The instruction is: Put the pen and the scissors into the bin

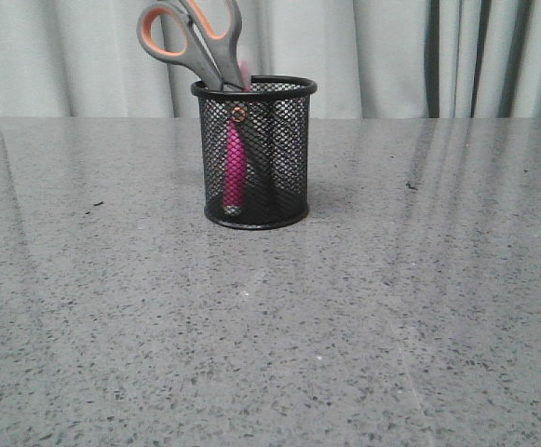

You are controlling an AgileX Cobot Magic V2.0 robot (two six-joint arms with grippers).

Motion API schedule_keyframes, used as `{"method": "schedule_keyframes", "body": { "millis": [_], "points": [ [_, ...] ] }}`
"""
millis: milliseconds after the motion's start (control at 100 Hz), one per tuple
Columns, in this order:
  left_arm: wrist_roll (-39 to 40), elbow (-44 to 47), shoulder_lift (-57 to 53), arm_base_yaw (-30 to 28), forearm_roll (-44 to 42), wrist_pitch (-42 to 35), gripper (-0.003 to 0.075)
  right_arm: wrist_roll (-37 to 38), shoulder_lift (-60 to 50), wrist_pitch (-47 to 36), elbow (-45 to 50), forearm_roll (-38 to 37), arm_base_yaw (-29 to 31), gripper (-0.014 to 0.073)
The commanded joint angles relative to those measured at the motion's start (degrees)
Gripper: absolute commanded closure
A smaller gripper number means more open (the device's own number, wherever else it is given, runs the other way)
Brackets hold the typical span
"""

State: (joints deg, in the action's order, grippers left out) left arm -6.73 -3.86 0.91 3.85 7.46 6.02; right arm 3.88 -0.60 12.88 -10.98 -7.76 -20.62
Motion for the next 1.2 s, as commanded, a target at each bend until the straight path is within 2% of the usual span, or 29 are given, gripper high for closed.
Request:
{"method": "schedule_keyframes", "body": {
  "millis": [0,170,440,1190],
  "points": [
    [1.3,1.2,-1.5,-0.2,-2.2,-5.1,0.0740,-0.4,-0.9,-4.8,-1.5,-0.8,0.3,0.0659],
    [1.3,5.6,-3.0,-0.2,-2.9,-6.7,0.0740,-0.4,-0.9,-4.8,-1.5,-0.8,0.3,0.0659],
    [1.3,5.6,-3.0,-0.2,-2.6,-4.3,0.0740,-0.4,-0.9,-4.9,-1.5,-0.8,0.3,0.0659],
    [1.3,5.5,-3.0,-0.2,-2.6,-4.6,0.0740,-0.4,-0.9,-4.9,-1.5,-0.8,0.3,0.0659]
  ]
}}
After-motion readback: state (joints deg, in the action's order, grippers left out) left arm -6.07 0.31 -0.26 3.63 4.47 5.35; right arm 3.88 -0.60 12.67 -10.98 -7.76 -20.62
